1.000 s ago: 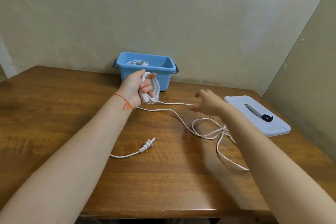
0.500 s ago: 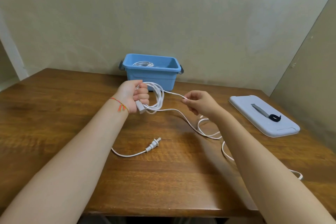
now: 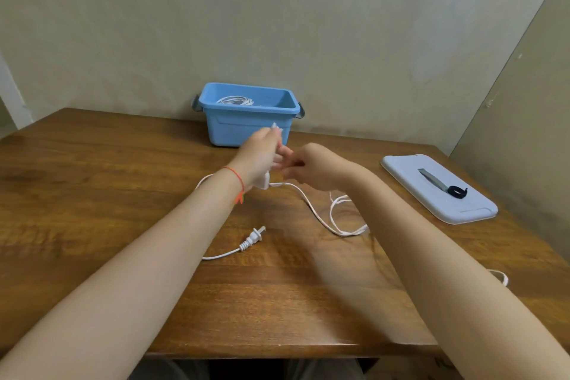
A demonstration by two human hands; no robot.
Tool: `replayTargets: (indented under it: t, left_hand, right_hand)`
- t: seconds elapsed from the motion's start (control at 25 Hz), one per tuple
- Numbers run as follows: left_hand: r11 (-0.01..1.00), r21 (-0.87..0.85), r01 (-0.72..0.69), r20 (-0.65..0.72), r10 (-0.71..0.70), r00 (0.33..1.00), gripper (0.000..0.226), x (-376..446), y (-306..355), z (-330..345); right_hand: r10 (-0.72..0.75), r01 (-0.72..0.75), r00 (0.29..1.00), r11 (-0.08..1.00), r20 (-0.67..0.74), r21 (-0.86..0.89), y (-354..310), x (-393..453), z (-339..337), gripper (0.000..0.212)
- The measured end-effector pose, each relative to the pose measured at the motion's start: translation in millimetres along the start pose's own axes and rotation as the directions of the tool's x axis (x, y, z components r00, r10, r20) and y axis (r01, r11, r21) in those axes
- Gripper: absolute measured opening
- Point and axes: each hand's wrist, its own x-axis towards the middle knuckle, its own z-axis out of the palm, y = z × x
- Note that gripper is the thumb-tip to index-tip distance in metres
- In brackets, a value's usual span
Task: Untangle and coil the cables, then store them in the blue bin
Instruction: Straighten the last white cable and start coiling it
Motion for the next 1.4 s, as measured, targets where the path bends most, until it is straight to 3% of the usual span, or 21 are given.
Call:
replayTargets:
  t: [0.08, 0.16, 0.2, 0.28, 0.32, 0.4, 0.48, 0.52, 0.6, 0.68, 0.76, 0.8, 0.84, 0.88, 0.96, 1.04, 1.08, 1.16, 1.2, 1.32, 1.4]
  left_hand:
    - [0.954, 0.286, -0.09, 0.018, 0.089, 0.996, 0.035, -2.6, -4.3, 5.5]
    - [0.918, 0.387, -0.085, 0.031, 0.079, 0.996, 0.036, -1.3, -6.6, 2.0]
    - [0.904, 0.421, -0.073, 0.047, 0.059, 0.997, 0.036, 0.6, -7.1, -1.5]
    - [0.902, 0.431, -0.023, 0.136, -0.04, 0.99, 0.037, 0.2, -7.0, -10.7]
    - [0.924, 0.381, 0.038, 0.223, -0.131, 0.966, 0.04, -1.1, -6.3, -17.5]
    - [0.962, 0.164, 0.219, 0.483, -0.272, 0.832, 0.051, -4.5, -5.2, -33.9]
    - [0.905, -0.122, 0.408, 0.681, -0.222, 0.697, 0.051, -8.2, -5.4, -45.0]
    - [0.852, -0.258, 0.455, 0.701, -0.158, 0.695, 0.049, -5.8, -8.8, -46.8]
    - [0.736, -0.481, 0.477, 0.62, -0.1, 0.778, 0.049, -1.0, -12.9, -44.6]
    - [0.578, -0.686, 0.442, 0.434, -0.163, 0.886, 0.053, 11.7, -23.7, -47.4]
    - [0.347, -0.872, 0.344, 0.244, -0.301, 0.922, 0.055, 23.6, -34.8, -60.4]
    - [0.268, -0.925, 0.268, 0.162, -0.36, 0.919, 0.054, 29.0, -39.4, -67.6]
    - [0.254, -0.946, 0.199, 0.085, -0.4, 0.912, 0.053, 32.5, -42.6, -71.8]
    - [0.292, -0.942, 0.165, 0.03, -0.415, 0.909, 0.053, 34.7, -43.4, -72.5]
    - [0.411, -0.898, 0.155, -0.015, -0.382, 0.924, 0.05, 34.8, -37.3, -62.1]
    - [0.553, -0.818, 0.158, -0.025, -0.309, 0.951, 0.044, 26.4, -24.7, -42.0]
    - [0.68, -0.718, 0.151, -0.044, -0.261, 0.964, 0.041, 20.1, -18.2, -32.4]
    - [0.922, -0.372, 0.109, -0.026, -0.128, 0.991, 0.035, 6.9, -8.5, -17.4]
    - [0.972, -0.221, 0.084, 0.047, -0.076, 0.996, 0.033, 1.9, -5.9, -13.1]
    - [0.993, -0.02, 0.12, 0.313, -0.108, 0.944, 0.031, -4.5, -4.7, -11.4]
    - [0.983, 0.083, 0.165, 0.365, -0.184, 0.913, 0.029, -1.5, -6.5, -14.3]
  right_hand:
    - [0.041, -0.036, 0.999, 0.949, -0.01, 0.312, -5.9, -3.9, -4.1, 0.017]
    - [0.051, -0.082, 0.996, 0.796, 0.069, 0.6, -1.9, -9.9, -8.3, 0.007]
    - [0.043, -0.114, 0.992, 0.738, 0.122, 0.665, 5.3, -11.9, -11.8, 0.005]
    - [0.05, -0.165, 0.98, 0.743, 0.192, 0.649, 23.1, -16.6, -22.9, 0.012]
    - [0.059, -0.171, 0.979, 0.757, 0.195, 0.63, 31.3, -19.6, -28.5, 0.012]
    - [0.074, -0.172, 0.982, 0.714, 0.171, 0.679, 46.5, -23.5, -35.4, 0.01]
    - [0.118, -0.161, 0.987, 0.638, 0.11, 0.753, 54.7, -24.6, -32.7, 0.01]
    - [0.143, -0.153, 0.986, 0.619, 0.081, 0.77, 57.1, -23.6, -28.6, 0.011]
    - [0.19, -0.173, 0.979, 0.608, 0.069, 0.775, 63.2, -20.9, -19.9, 0.016]
    - [0.243, -0.236, 0.964, 0.619, 0.103, 0.749, 74.7, -21.4, -12.6, 0.018]
    - [0.324, -0.302, 0.939, 0.618, 0.116, 0.726, 90.0, -26.6, -8.8, 0.017]
    - [0.371, -0.323, 0.923, 0.615, 0.097, 0.72, 96.9, -29.8, -7.4, 0.016]
    - [0.412, -0.336, 0.909, 0.631, 0.065, 0.699, 101.5, -32.0, -6.2, 0.015]
    - [0.439, -0.353, 0.898, 0.681, 0.027, 0.642, 102.2, -32.1, -5.2, 0.014]
    - [0.401, -0.372, 0.916, 0.857, -0.009, 0.355, 90.1, -27.1, -6.0, 0.013]
    - [0.244, -0.249, 0.966, 0.967, 0.083, 0.055, 64.7, -18.8, -7.8, 0.01]
    - [0.169, -0.171, 0.975, 0.985, 0.141, 0.003, 49.6, -16.1, -9.8, 0.01]
    - [0.049, -0.061, 0.983, 0.996, 0.178, 0.063, 25.2, -13.8, -14.4, 0.017]
    - [0.007, -0.027, 0.989, 0.991, 0.144, 0.134, 18.2, -13.1, -16.4, 0.021]
    - [-0.019, 0.02, 1.0, 0.939, -0.007, 0.343, 13.9, -13.7, -18.1, 0.027]
    - [-0.026, 0.038, 0.999, 0.886, -0.034, 0.461, 14.4, -14.5, -15.1, 0.026]
